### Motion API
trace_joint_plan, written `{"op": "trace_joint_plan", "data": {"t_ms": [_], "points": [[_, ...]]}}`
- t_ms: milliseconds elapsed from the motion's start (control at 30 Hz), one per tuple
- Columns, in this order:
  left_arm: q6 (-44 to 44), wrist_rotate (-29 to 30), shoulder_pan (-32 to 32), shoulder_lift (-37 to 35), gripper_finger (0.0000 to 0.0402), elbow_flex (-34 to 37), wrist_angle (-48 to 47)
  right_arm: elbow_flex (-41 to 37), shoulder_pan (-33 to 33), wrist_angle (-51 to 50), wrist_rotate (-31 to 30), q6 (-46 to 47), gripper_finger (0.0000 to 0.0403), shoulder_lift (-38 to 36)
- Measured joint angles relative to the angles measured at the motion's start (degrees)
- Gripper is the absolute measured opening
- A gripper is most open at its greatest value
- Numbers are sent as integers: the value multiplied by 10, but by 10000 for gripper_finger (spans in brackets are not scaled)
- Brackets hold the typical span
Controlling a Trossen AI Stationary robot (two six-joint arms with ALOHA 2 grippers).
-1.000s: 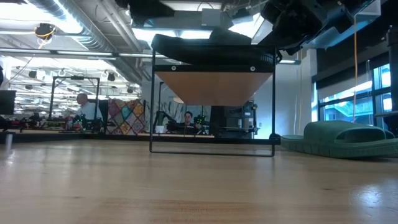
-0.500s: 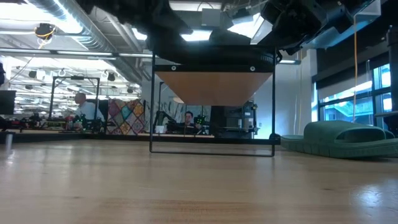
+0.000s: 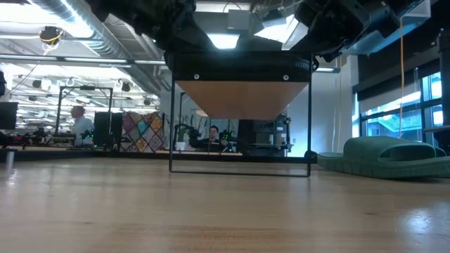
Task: Pick and place slides into the shelf
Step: Put the black slide on the shelf
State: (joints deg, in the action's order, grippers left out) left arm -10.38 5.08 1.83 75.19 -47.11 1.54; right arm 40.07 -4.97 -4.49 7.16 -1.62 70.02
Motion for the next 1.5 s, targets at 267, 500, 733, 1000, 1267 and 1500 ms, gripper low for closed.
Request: {"op": "trace_joint_plan", "data": {"t_ms": [267, 500, 733, 1000, 1267, 1500], "points": [[-26, 1, 0, 50, 212, -1, 6, 0, 0, -5, 0, 0, 299, 1], [-28, 0, -1, 48, 212, 0, 24, 1, 0, -17, -2, -2, 299, 0], [-34, -23, -4, 49, 212, 1, 56, 0, -1, -23, 0, -13, 299, -15], [-43, -30, -5, 38, 212, 2, 65, -7, -1, -77, -15, -12, 299, -92], [-24, -33, -5, -1, 212, 2, 85, -8, -1, -96, -38, -14, 299, -126], [-22, -33, -5, -10, 212, 2, 82, -7, -1, -96, -38, -17, 299, -123]]}}
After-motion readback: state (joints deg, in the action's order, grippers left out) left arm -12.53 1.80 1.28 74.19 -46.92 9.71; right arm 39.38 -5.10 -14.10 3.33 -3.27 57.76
